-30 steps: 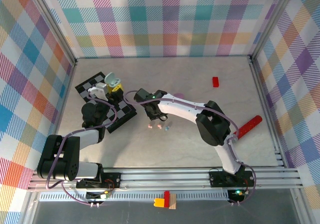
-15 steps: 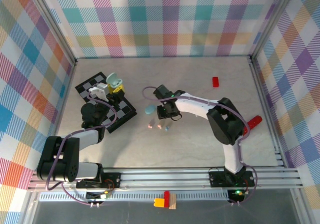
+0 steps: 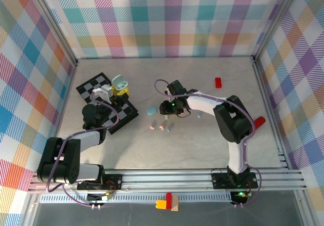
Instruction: Insert wireless bluetooth earbuds into charging case
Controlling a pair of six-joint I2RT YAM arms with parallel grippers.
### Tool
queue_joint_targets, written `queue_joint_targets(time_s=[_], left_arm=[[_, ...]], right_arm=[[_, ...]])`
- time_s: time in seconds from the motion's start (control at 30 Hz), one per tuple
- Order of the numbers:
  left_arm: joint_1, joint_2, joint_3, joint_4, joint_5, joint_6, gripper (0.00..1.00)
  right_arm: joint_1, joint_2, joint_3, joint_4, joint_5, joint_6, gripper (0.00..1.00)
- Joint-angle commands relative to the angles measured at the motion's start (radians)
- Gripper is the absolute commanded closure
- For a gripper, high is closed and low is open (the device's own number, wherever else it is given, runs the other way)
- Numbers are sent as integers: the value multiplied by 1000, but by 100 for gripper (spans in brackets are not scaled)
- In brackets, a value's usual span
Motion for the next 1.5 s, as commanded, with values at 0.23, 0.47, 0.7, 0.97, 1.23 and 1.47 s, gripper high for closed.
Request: queue_joint_targets(time_s=[0.23,0.47,0.7,0.97,1.23,1.47], left_arm=[[-11,-5,19,47,29,8,57],[-11,4,14,50,23,6,57],[-11,2,13,48,21,4,57],[-12,2,16,49,29,0,57],[-13,8,12,48,30,0,57],[-12,2,9,49,29,0,57]], right_arm=[[5,18,-69,49,-60,22,52],[5,-13,-99,45,-64,19,58],[8,-26,-115,63,-89,42,62],[11,-49,-132,52,-81,42,65],[17,-41,-124,62,-87,47,70],[22,-17,-107,40,-60,43,77]])
